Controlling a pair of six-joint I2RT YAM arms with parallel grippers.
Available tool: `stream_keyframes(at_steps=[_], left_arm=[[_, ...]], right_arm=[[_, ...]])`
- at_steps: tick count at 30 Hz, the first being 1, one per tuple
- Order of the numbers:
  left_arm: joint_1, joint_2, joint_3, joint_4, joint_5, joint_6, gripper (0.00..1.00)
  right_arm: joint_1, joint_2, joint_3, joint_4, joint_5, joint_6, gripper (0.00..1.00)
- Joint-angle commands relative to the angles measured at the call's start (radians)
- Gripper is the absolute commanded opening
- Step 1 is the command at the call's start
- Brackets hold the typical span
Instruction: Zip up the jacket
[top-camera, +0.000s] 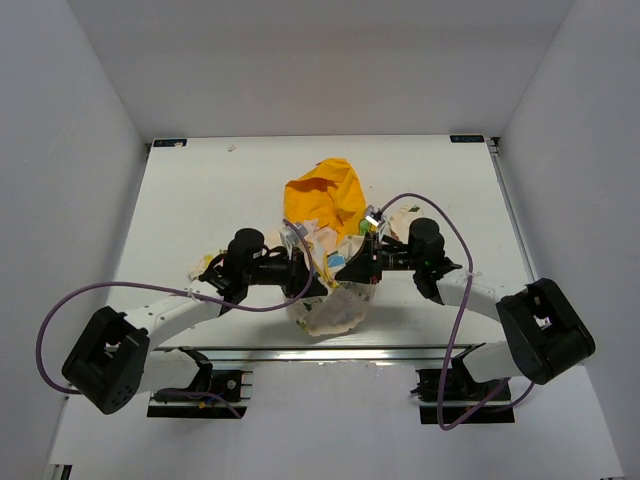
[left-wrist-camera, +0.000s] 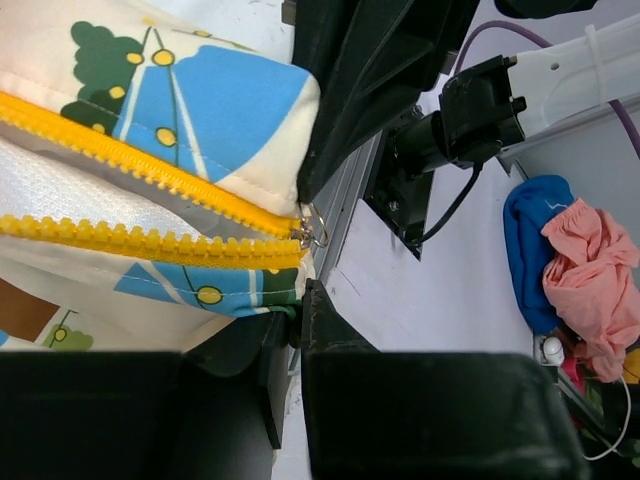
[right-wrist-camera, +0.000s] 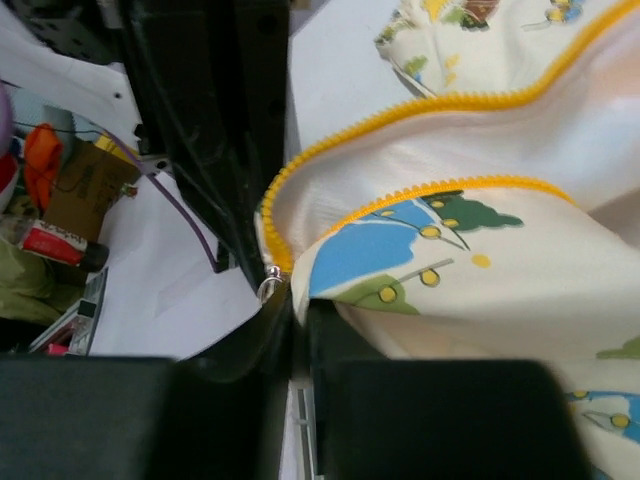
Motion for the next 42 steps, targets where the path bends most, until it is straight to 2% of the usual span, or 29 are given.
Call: stream_keyframes(at_steps=[1, 2, 7, 9, 10, 11, 16, 21, 25, 27, 32, 38, 42], left_arm=[[-0.016, 0.007, -0.028, 0.000, 0.078, -0.030, 0.00], [-0.016, 0.011, -0.028, 0.000, 0.076, -0.035, 0.00], [-0.016, 0.063, -0.037, 0.003, 0.055, -0.070, 0.00], [-0.016, 0.091, -0.043, 0.012, 0.053, -0.085, 0.00], [-0.016, 0.100, -0.045, 0.019, 0.055, -0.092, 0.00], [-0.016, 0.108, -0.045, 0.024, 0.058, -0.098, 0.00], [-0.016, 0.134, -0.048, 0.053, 0.072, -0.124, 0.00], [-0.016, 0.132, -0.042, 0.030, 0.070, -0.125, 0.00], [-0.016, 0.125, -0.045, 0.015, 0.064, -0.127, 0.00], [-0.016, 0.119, -0.045, 0.010, 0.058, -0.127, 0.00], [-0.016, 0.108, -0.045, 0.006, 0.052, -0.127, 0.00], [-0.016, 0.112, -0.048, 0.004, 0.059, -0.130, 0.00], [-0.016, 0.105, -0.053, -0.002, 0.062, -0.130, 0.00]], right_arm=[[-0.002, -0.022, 0.069, -0.110, 0.119, -0.076, 0.20], [-0.001, -0.025, 0.071, -0.159, 0.136, -0.105, 0.33], [0.001, -0.094, 0.019, -0.343, 0.240, -0.150, 0.59], [0.017, -0.135, 0.023, -0.423, 0.309, -0.197, 0.83], [0.027, -0.149, 0.032, -0.468, 0.332, -0.220, 0.89], [0.054, -0.161, 0.042, -0.550, 0.363, -0.240, 0.89], [0.149, -0.256, 0.118, -0.747, 0.647, -0.352, 0.89], [0.211, -0.335, 0.181, -0.900, 0.744, -0.397, 0.89], [0.240, -0.363, 0.198, -0.980, 0.650, -0.331, 0.89], [0.248, -0.384, 0.172, -0.974, 0.575, -0.238, 0.89], [0.257, -0.419, 0.048, -0.831, 0.434, -0.087, 0.89], [0.263, -0.358, 0.054, -0.790, 0.416, -0.052, 0.86], [0.264, -0.333, 0.037, -0.743, 0.394, 0.002, 0.80]])
